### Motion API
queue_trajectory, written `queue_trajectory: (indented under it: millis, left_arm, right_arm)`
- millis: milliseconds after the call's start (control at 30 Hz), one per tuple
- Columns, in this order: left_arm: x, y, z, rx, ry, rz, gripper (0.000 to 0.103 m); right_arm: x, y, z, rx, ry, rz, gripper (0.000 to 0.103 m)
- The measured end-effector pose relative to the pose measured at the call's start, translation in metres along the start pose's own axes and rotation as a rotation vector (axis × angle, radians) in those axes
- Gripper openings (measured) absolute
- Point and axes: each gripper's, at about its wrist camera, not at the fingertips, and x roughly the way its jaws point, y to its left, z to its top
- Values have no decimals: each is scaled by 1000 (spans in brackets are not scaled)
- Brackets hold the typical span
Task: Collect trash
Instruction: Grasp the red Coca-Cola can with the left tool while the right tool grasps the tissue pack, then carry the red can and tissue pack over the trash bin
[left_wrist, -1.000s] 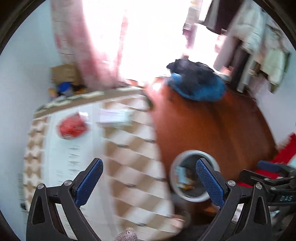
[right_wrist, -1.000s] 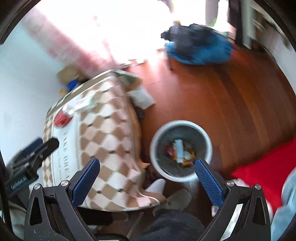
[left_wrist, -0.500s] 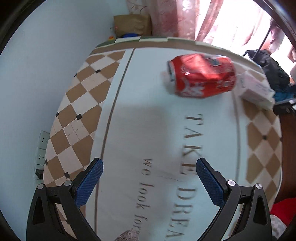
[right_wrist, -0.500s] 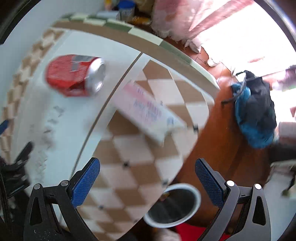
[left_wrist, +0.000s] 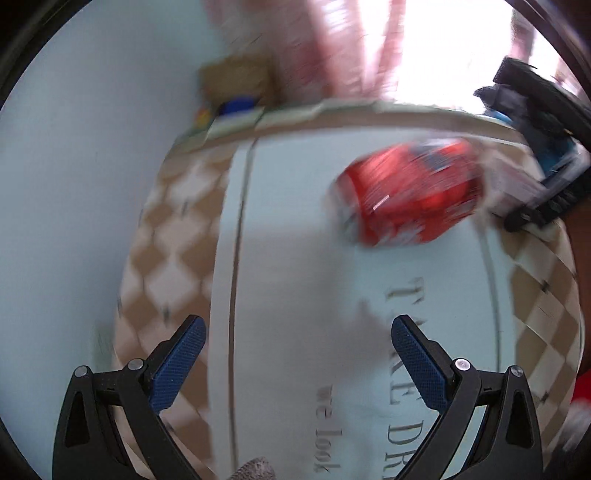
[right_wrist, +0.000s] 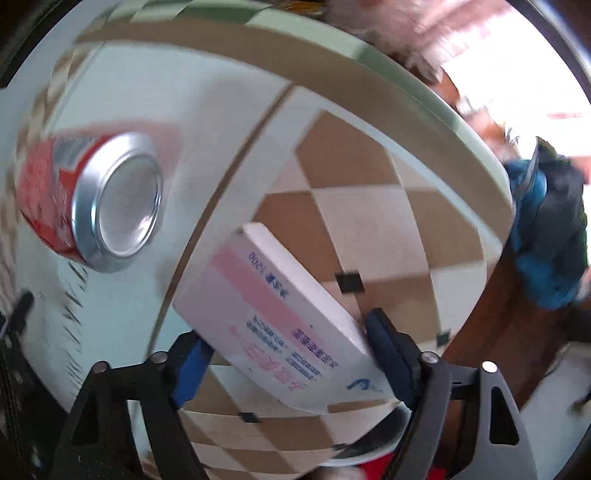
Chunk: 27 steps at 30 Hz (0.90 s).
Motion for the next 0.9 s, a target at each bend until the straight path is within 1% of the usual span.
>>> queue_trajectory:
  millis: [67, 100, 133, 167, 200, 267, 333, 367, 433, 467, 567, 633, 667, 700, 733, 767, 800, 867, 900]
  left_arm:
    - [-11, -13, 18, 145, -54, 5, 103]
    - [-14, -18, 25, 193, -64, -1, 103]
    - [-15, -27, 38, 283, -64, -15, 103]
    - [-14, -31, 45, 330, -57, -30, 103]
    - [-10, -41, 56, 418, -40, -61, 103]
    - [-2, -52, 70, 525, -19, -111, 103]
    - [8, -59, 83, 587, 11, -147, 103]
    - [12, -65, 85, 615, 33, -160, 103]
    - [26, -75, 89, 676, 91, -175, 103]
    - [35, -80, 89, 706, 125, -170, 103]
    - [55, -90, 88, 761, 180, -140, 103]
    - [66, -95, 86, 783, 198, -127, 102]
    - [68, -97, 85, 788, 193, -129, 101]
    - [67, -94, 84, 789, 186, -132, 97]
    - [66, -96, 83, 788, 164, -127, 82]
    - [65, -97, 84, 775, 151, -119, 82]
    - [62, -96, 86, 760, 135, -125, 82]
    - [55, -94, 87, 725, 121, -153, 82]
    - [52, -93, 86, 710, 108, -154, 82]
  right_arm:
    - [-2, -22, -14, 143, -3, 43, 72]
    - [-3, -30, -22, 187, -10, 55, 70]
    - [-5, -37, -31, 213, -27, 38, 70]
    - [-5, -41, -37, 224, -40, 24, 69]
    - [-5, -43, -45, 230, -50, 29, 69]
    - [-7, -50, -55, 258, -76, 63, 70]
    - [-9, -57, -63, 287, -79, 107, 71]
    - [-10, -58, -62, 290, -82, 119, 72]
    - [-10, -68, -65, 289, -88, 128, 72]
    - [-11, -69, -65, 285, -88, 129, 72]
    - [-13, -67, -64, 273, -89, 121, 72]
    - [-7, -57, -71, 262, -94, 108, 72]
    - [-7, -55, -72, 256, -98, 100, 72]
    - [-5, -49, -72, 253, -103, 92, 71]
    - [-5, -45, -73, 249, -113, 77, 67]
    - [-5, -40, -74, 237, -133, 47, 63]
    - [-5, -35, -73, 231, -146, 31, 63]
    - [-5, -32, -77, 244, -171, 29, 63]
    - [-6, -31, -80, 249, -182, 31, 62]
